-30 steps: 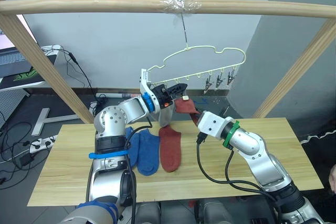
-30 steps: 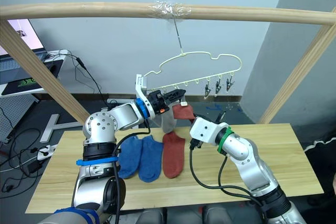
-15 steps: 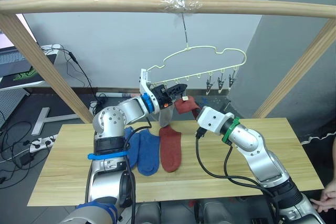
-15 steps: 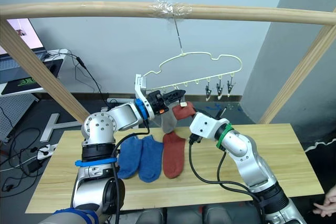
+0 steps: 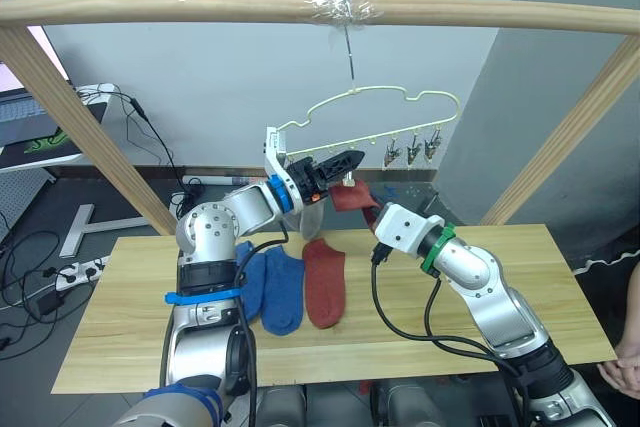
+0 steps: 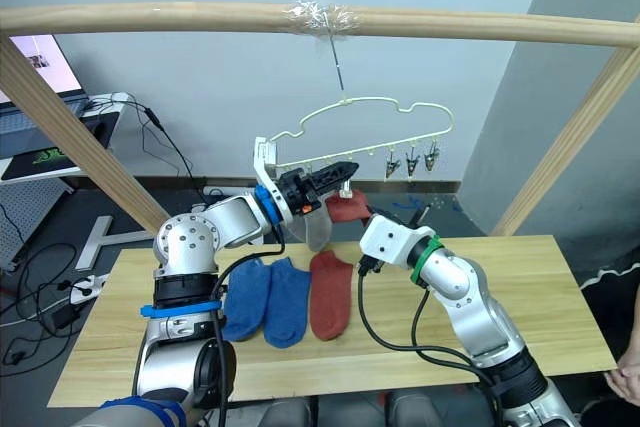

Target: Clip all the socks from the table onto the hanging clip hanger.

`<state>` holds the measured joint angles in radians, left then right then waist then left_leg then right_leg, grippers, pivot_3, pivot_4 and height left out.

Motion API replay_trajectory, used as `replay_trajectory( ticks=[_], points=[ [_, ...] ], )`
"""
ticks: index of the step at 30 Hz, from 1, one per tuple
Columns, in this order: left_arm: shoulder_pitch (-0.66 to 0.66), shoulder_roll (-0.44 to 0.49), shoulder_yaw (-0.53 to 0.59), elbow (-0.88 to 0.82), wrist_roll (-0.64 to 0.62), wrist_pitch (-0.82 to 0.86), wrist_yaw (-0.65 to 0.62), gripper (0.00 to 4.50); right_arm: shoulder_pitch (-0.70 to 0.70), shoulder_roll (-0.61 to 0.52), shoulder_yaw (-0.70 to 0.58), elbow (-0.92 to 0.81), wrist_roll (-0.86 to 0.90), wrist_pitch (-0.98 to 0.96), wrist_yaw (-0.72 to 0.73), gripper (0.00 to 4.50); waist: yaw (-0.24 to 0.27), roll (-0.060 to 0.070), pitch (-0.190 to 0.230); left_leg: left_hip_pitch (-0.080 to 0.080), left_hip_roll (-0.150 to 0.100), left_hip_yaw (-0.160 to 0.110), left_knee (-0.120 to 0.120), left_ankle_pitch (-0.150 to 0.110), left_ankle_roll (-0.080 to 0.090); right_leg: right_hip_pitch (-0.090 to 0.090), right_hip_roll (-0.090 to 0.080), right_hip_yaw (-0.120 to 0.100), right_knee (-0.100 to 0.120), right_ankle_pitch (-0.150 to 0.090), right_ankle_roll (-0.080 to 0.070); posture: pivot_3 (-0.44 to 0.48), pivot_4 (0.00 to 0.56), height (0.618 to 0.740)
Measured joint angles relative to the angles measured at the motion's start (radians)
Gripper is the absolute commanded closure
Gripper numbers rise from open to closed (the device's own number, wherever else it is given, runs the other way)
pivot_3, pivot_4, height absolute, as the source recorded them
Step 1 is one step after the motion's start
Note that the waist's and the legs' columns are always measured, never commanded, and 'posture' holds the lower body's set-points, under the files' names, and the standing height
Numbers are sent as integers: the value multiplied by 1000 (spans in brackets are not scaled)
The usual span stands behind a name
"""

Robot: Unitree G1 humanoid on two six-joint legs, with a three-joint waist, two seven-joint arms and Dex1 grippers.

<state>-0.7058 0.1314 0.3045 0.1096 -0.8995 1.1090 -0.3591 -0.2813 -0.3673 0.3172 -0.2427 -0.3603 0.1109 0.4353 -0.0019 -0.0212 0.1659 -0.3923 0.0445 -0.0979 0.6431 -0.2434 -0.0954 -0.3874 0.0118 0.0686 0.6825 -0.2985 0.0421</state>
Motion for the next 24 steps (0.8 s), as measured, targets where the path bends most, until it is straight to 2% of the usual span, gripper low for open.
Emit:
replay_trajectory(
  ticks=[2,6,9,14,17,19,22,24],
  points=[
    [8,11,1,-21,-9,20,2,44,3,15,-1,23,13,4,0,4500,0,0,0,0,0,0,0,0,0,0,0,0,0,0,0,89,122,740],
    [72,108,3,-114,-47,96,0,44,5,48,-15,73,51,14,-3,4500,-7,0,0,1,1,0,-2,0,0,-1,0,0,1,0,0,123,115,740],
    [140,210,-5,-201,-65,141,-25,0,6,65,-51,101,89,31,-3,3641,1,0,0,1,1,-1,-2,0,0,-1,0,-1,1,0,0,140,109,740],
    [205,277,-44,-308,-66,128,-73,0,6,102,-68,117,150,65,5,1976,27,0,0,0,0,-1,-1,0,-1,0,-1,-1,1,0,0,165,100,740],
    [250,291,-90,-341,10,28,-89,0,25,103,-79,116,167,93,4,932,35,0,0,0,0,-1,-1,1,-1,0,-1,-1,0,1,-1,175,97,740],
    [289,322,-168,-362,145,-106,-81,0,65,115,-103,103,190,137,-5,219,36,0,-1,0,0,-1,-1,1,-1,0,-1,-1,0,1,-1,175,97,740],
    [345,338,-251,-373,315,-287,-68,0,123,140,-144,63,216,225,-35,219,41,1,-1,0,0,0,-2,1,-1,-1,-1,0,0,1,-1,172,92,740],
    [368,365,-301,-370,379,-395,-131,0,157,184,-184,-7,230,310,-80,219,43,1,-1,0,1,0,-2,1,-1,-1,0,0,0,1,-2,172,92,740]
  ],
)
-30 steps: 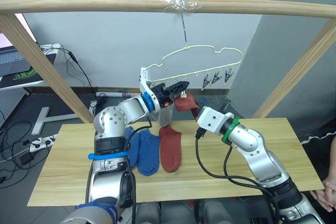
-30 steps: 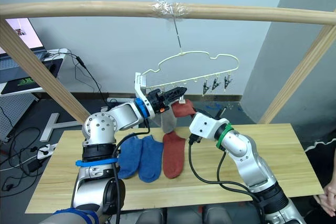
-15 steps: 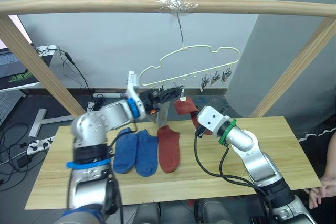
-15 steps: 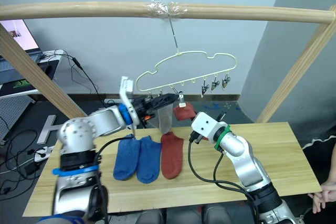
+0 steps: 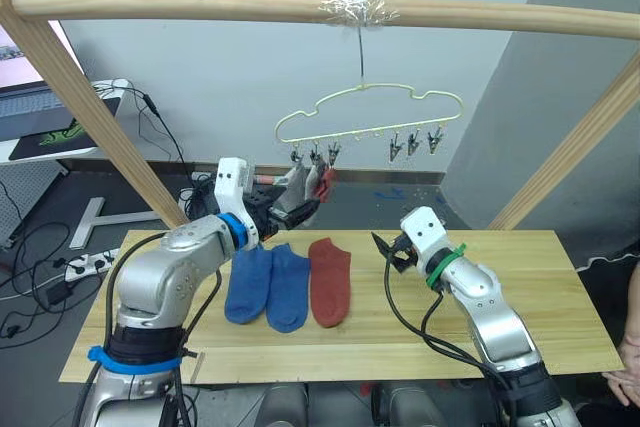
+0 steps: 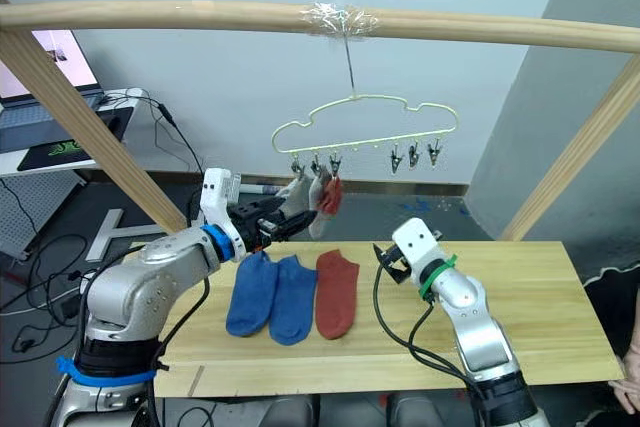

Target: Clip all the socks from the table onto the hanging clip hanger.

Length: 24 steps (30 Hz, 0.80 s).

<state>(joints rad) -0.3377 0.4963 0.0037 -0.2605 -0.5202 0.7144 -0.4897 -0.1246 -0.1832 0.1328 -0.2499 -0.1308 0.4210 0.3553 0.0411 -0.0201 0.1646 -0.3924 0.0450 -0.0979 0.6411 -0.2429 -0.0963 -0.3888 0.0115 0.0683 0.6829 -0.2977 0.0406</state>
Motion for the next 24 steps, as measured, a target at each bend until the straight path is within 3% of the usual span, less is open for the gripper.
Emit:
replay_trajectory(
  ticks=[2,5,7,9,12,16,24],
  points=[
    [10,24,-26,9,27,-80,-85,0,8,41,-20,-65,7,65,-42,219,-1,1,-1,0,0,0,0,0,0,0,0,0,0,0,-1,154,84,740],
    [15,30,-17,28,2,-158,-227,0,9,125,-66,-213,37,162,-106,807,-1,3,-3,0,0,0,0,0,0,0,1,0,0,0,-1,154,84,740],
    [10,31,-15,41,-2,-214,-289,0,-16,153,-69,-271,45,207,-135,1467,-5,3,-5,0,0,1,0,0,0,0,1,0,0,1,-1,139,79,740],
    [4,31,-15,66,17,-297,-345,0,-47,160,-67,-292,36,236,-163,1467,-10,3,-8,0,0,1,0,0,0,0,1,0,0,1,-2,133,80,740],
    [-13,27,-16,96,40,-378,-384,0,-70,162,-56,-293,35,247,-185,1467,-11,3,-8,0,0,1,0,0,1,0,1,0,0,1,-2,128,82,740],
    [-47,-13,-20,141,61,-442,-400,0,-109,175,-54,-272,37,250,-205,2394,-17,3,-9,0,0,1,0,0,1,0,1,0,0,1,-2,128,88,740],
    [-65,-56,-17,146,60,-480,-392,0,-178,190,-53,-207,45,249,-228,2394,-18,3,-8,0,1,1,0,0,1,0,1,0,0,1,-2,137,97,740]
  ],
)
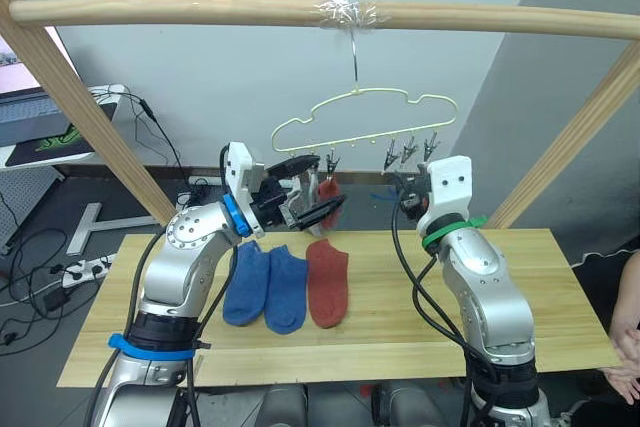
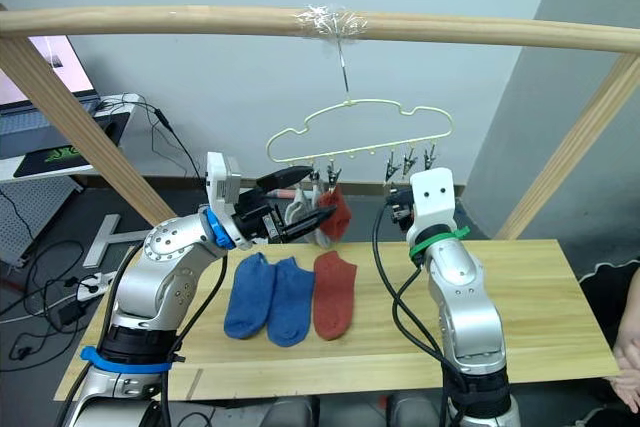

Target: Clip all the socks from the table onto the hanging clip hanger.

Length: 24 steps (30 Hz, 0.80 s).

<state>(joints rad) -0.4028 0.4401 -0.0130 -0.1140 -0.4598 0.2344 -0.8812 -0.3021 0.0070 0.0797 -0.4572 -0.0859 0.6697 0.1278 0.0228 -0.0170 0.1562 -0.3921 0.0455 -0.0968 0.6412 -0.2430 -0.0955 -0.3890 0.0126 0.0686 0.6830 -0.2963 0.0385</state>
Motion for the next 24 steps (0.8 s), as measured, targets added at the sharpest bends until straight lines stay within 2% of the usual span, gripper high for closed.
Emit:
replay_trajectory(
  ticks=[9,16,24],
  points=[
    [13,-2,0,-47,-11,23,-2,0,-87,78,-27,140,63,16,-31,2394,0,0,0,0,0,0,0,0,0,0,0,0,0,0,0,155,109,740],
    [21,3,13,-53,-12,43,3,0,-176,87,-107,294,97,5,-77,2394,1,1,1,0,0,0,0,0,0,0,0,0,0,0,0,160,115,740],
    [36,0,20,-72,-12,57,22,0,-241,84,-114,355,122,-29,-78,2394,1,1,1,0,1,0,-2,0,0,-1,1,0,0,0,0,159,117,740]
  ],
)
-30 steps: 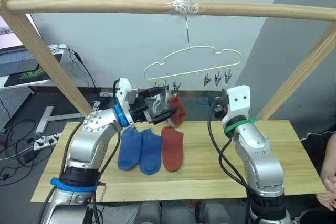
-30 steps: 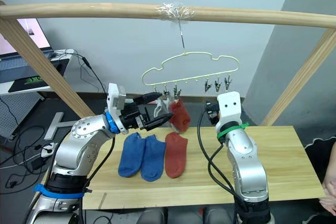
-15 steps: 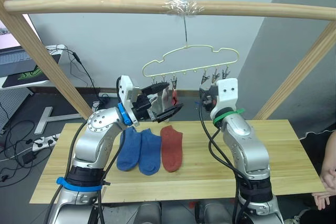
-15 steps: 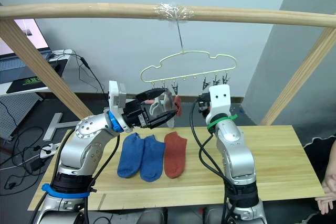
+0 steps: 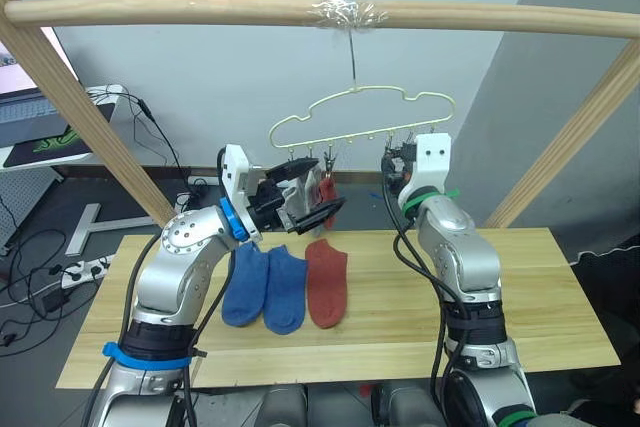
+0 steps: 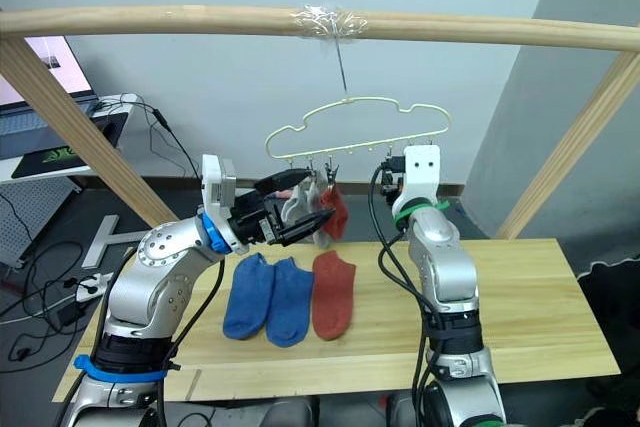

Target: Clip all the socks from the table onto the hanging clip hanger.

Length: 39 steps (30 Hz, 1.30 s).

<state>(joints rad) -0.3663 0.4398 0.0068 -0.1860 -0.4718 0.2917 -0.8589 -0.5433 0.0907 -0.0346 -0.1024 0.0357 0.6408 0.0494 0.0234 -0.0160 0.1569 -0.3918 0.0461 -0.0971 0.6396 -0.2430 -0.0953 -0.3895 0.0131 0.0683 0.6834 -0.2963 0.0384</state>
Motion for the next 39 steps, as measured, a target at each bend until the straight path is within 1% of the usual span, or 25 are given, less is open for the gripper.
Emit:
replay_trajectory(
  ticks=[8,20,30,39],
  points=[
    [15,-11,0,-36,-12,14,22,0,-37,10,9,62,27,-28,1,2394,0,0,0,0,0,0,0,0,0,0,0,0,0,0,0,167,119,740],
    [22,-15,1,-83,-39,37,65,0,-66,0,10,110,39,-71,13,2394,0,1,1,0,0,0,-1,0,0,0,0,0,-1,0,0,171,126,740],
    [21,-26,13,-84,-39,37,107,0,-78,-3,13,146,48,-105,13,2394,0,1,1,0,0,0,-1,0,0,0,0,0,-1,0,0,171,128,740],
    [12,-30,27,-84,-41,48,112,0,-95,-3,16,154,58,-127,10,2394,0,1,1,0,0,0,-4,0,0,-1,0,0,-1,0,0,171,127,740]
  ],
)
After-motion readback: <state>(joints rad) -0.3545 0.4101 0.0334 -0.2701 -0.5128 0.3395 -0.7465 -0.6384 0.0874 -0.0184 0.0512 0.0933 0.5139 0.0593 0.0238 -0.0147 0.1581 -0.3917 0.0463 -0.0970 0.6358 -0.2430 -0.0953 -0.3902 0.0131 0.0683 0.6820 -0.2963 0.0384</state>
